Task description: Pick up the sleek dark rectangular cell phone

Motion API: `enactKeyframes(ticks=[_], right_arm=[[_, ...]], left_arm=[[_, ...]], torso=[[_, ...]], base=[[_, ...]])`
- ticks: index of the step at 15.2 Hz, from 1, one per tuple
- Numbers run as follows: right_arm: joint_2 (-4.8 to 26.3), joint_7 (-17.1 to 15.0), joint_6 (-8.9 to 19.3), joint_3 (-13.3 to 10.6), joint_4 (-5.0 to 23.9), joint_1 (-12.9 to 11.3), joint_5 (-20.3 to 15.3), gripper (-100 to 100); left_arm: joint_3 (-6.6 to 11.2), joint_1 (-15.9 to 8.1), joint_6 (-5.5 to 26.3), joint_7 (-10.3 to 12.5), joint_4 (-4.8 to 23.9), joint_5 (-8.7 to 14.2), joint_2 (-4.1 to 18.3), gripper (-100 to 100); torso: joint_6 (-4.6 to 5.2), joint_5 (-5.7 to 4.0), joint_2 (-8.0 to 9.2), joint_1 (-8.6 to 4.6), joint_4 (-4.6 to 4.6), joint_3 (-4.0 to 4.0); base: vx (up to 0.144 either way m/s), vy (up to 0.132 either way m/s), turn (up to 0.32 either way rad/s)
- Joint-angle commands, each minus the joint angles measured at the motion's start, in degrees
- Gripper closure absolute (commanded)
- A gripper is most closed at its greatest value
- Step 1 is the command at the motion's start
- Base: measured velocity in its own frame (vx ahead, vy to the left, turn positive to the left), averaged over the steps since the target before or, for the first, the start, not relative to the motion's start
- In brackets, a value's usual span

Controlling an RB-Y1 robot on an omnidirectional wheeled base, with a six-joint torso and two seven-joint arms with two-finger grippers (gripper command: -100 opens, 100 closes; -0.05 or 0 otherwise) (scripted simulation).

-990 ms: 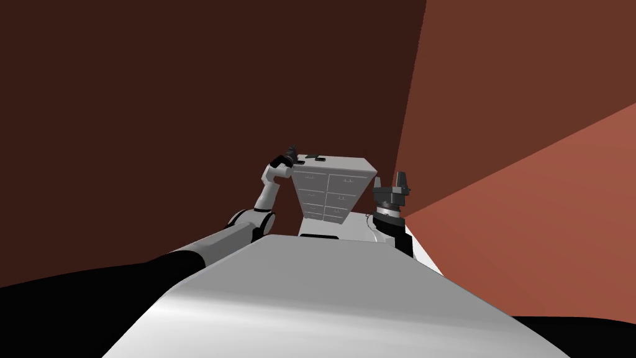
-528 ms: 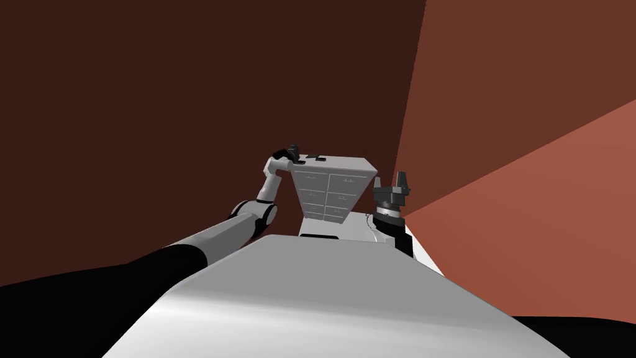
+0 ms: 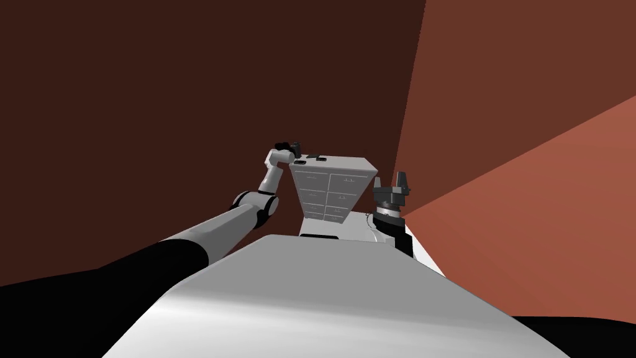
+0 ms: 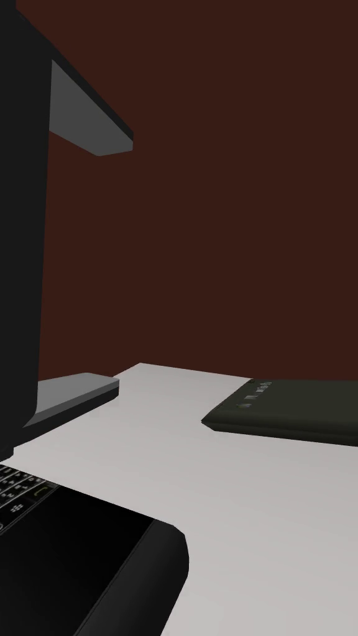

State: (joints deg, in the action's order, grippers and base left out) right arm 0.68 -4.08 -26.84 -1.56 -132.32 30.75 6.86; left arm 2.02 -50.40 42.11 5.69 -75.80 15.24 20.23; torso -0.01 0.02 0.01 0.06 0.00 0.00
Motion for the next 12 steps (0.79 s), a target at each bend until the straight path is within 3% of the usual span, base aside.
enactKeyframes(ticks=[1, 4, 6, 8, 10, 12], right_arm=[[0.00, 0.00, 0.00, 0.00, 0.00, 0.00, 0.00, 0], [0.00, 0.00, 0.00, 0.00, 0.00, 0.00, 0.00, 0], [0.00, 0.00, 0.00, 0.00, 0.00, 0.00, 0.00, 0], [0.00, 0.00, 0.00, 0.00, 0.00, 0.00, 0.00, 0], [0.00, 0.00, 0.00, 0.00, 0.00, 0.00, 0.00, 0], [0.00, 0.00, 0.00, 0.00, 0.00, 0.00, 0.00, 0]], left_arm=[[-0.27, -2.86, 2.86, 0.96, 2.86, 0.56, 0.36, -100], [-0.27, -4.39, 5.40, 0.96, 3.74, 0.56, 0.36, -100], [-0.52, -7.90, 8.43, 1.84, 7.27, 1.13, 0.68, -100], [-0.52, -8.25, 9.78, 1.84, 7.27, 1.13, 0.68, -100], [-0.79, -11.80, 12.84, 2.70, 10.78, 1.68, 0.97, -100], [-0.79, -11.98, 14.17, 2.70, 10.78, 1.68, 0.97, -100]], torso=[[0.00, 0.00, 0.00, 0.00, 0.00, 0.00], [0.01, 0.00, 0.00, 0.02, 0.00, 0.00], [0.01, -0.01, -0.02, 0.00, 0.00, -0.01], [0.01, 0.00, -0.02, 0.00, 0.00, -0.01], [0.01, -0.01, -0.02, 0.00, 0.00, -0.01], [0.00, 0.00, -0.02, 0.01, 0.00, -0.01]], base=[[-0.004, 0.018, -0.014], [-0.003, 0.021, -0.014], [0.002, 0.020, -0.023], [0.001, 0.016, -0.007], [0.000, 0.022, -0.024], [0.001, 0.016, -0.007]])
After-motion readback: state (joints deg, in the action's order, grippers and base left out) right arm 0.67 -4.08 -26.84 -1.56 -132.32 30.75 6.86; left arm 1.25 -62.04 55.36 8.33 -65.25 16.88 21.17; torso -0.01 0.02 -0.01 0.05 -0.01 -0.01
